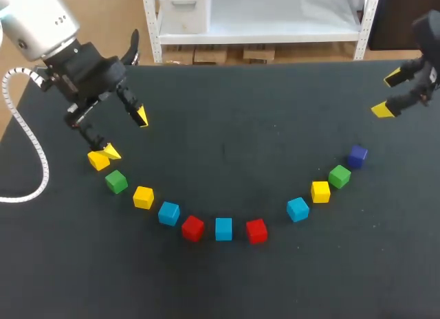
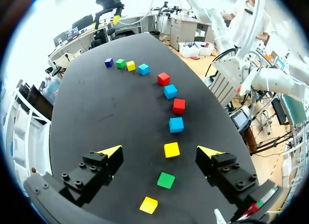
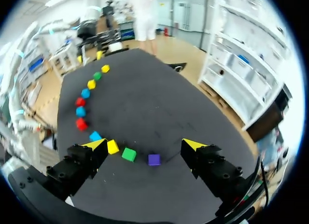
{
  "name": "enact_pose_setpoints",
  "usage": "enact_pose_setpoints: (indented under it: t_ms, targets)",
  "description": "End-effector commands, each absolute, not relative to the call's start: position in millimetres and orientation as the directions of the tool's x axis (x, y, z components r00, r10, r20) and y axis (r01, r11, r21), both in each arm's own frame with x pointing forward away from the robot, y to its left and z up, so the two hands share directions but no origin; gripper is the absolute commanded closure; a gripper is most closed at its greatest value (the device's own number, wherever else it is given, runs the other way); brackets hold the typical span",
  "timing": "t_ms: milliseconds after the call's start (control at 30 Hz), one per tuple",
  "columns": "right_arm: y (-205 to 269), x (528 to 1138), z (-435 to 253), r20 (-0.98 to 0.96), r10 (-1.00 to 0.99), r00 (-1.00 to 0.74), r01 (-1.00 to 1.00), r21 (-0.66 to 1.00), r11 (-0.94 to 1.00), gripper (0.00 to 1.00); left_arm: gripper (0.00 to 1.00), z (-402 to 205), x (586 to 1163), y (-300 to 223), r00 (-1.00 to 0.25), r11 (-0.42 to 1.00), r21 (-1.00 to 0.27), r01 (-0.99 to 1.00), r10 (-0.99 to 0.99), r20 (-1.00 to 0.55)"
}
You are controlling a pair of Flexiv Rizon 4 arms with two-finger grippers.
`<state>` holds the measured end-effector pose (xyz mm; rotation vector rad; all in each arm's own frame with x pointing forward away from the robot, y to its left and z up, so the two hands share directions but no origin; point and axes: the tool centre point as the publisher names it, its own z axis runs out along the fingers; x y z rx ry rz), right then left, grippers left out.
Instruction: Place the blue cubes, place green cubes on the blue cubes, place the yellow cubes on the green cubes, then place the red cubes on the yellow cubes, and place purple cube on the red cubes.
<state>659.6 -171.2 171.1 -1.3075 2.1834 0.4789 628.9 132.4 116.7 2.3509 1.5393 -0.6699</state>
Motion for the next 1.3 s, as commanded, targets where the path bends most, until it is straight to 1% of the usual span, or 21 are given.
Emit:
enact_pose_setpoints:
  t_ms: [33, 200, 400, 500, 667, 767, 900, 1067, 1167, 1300]
  targets:
    - [-171.1, 667.1, 172.7, -0.579, -0.785, -0.222, -0.974, 0.176, 0.145, 0.0, 0.0, 116.7, 628.6, 133.1, 0.337, -0.41, -0.038, 0.911, 0.795, -0.504]
    - [-166.1, 665.9, 171.1, -0.563, -0.8, -0.205, -0.976, 0.175, 0.127, 0.0, 0.0, 116.7, 628.6, 133.1, 0.337, -0.41, -0.038, 0.911, 0.795, -0.504]
    - [-122.6, 648.7, 173.7, -0.513, -0.854, -0.087, -0.992, 0.125, 0.026, 0.0, 0.0, 116.7, 628.6, 133.1, 0.337, -0.41, -0.038, 0.911, 0.795, -0.504]
    - [-100.6, 637.2, 175.7, -0.506, -0.861, -0.056, -0.993, 0.117, -0.004, 0.0, 0.0, 116.7, 628.6, 133.1, 0.337, -0.41, -0.038, 0.911, 0.795, -0.504]
    - [-75.1, 618.4, 178.0, -0.498, -0.862, -0.098, -0.993, 0.104, 0.054, 0.0, 0.0, 116.7, 628.6, 133.1, 0.337, -0.41, -0.038, 0.911, 0.795, -0.504]
    - [-61.9, 605.7, 174.3, -0.45, -0.884, -0.124, -0.992, 0.084, 0.096, 0.0, 0.0, 116.7, 628.6, 133.1, 0.337, -0.41, -0.038, 0.911, 0.795, -0.504]
    - [-46.0, 592.0, 162.1, -0.37, -0.921, -0.123, -0.992, 0.018, 0.125, 0.0, 0.0, 116.7, 628.6, 133.1, 0.337, -0.41, -0.038, 0.911, 0.795, -0.504]
    - [-28.8, 582.4, 139.5, -0.334, -0.923, -0.19, -0.981, 0.024, 0.193, 0.0, 0.0, 116.7, 628.6, 133.1, 0.337, -0.41, -0.038, 0.911, 0.795, -0.504]
    - [-17.7, 576.9, 128.8, -0.333, -0.921, -0.2, -0.979, 0.027, 0.203, 0.0, 0.0, 116.7, 628.6, 133.1, 0.337, -0.41, -0.038, 0.911, 0.795, -0.504]
    - [0.2, 565.6, 115.8, -0.351, -0.926, -0.135, -0.99, 0.005, 0.143, 0.0, 0.0, 116.7, 628.6, 133.1, 0.337, -0.41, -0.038, 0.911, 0.795, -0.504]
